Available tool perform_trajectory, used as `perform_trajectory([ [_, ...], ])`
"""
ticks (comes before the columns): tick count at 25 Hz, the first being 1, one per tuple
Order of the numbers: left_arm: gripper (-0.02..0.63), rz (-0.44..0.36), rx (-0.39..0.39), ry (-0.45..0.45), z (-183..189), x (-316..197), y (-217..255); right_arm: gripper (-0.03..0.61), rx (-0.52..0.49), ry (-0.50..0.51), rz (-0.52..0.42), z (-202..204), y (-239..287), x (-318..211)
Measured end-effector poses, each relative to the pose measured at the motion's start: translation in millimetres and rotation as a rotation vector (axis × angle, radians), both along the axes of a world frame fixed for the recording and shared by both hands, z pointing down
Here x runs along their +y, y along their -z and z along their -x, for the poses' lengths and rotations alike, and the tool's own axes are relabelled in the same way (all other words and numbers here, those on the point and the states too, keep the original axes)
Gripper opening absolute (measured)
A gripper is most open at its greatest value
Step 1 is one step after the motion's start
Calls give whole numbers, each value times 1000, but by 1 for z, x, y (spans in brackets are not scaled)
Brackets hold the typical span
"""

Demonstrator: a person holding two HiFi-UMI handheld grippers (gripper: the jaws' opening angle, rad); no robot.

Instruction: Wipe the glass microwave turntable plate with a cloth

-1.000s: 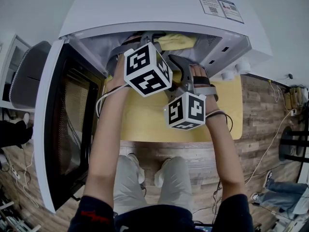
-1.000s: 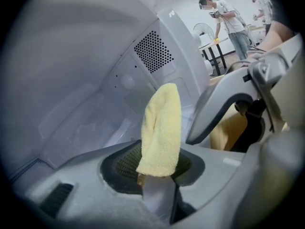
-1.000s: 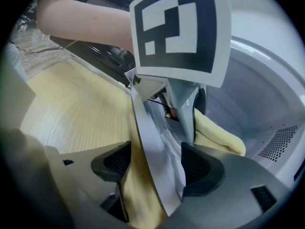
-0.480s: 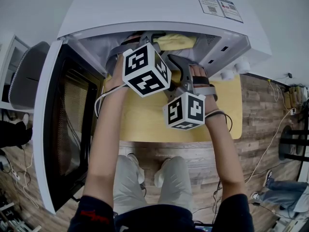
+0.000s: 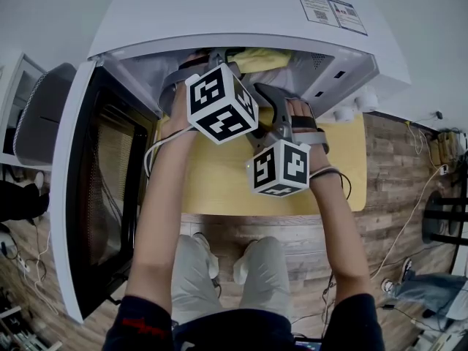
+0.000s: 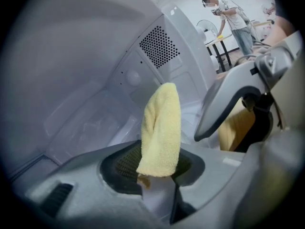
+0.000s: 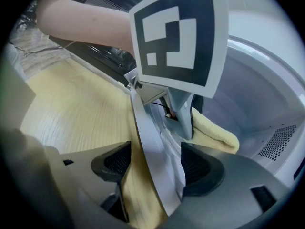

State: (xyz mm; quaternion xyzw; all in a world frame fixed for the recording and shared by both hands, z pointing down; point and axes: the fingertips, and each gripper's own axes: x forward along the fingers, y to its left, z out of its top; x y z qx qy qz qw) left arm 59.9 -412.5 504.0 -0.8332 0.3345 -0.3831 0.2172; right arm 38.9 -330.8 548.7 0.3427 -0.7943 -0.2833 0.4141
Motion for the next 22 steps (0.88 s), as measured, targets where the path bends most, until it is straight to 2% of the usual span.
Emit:
perform_trajectory([
  [6, 121, -7, -1, 80, 18, -10, -1, 296, 2, 0, 1, 0, 0, 0],
  [12, 121, -16, -27, 111, 29, -13, -1, 296, 2, 0, 1, -1, 0, 0],
  [16, 121, -12, -16, 158, 40, -16, -1, 296, 2, 1, 3, 0, -1, 0],
  [22, 121, -17, -15, 173, 46, -16, -1, 296, 3, 3, 3, 0, 0, 0],
])
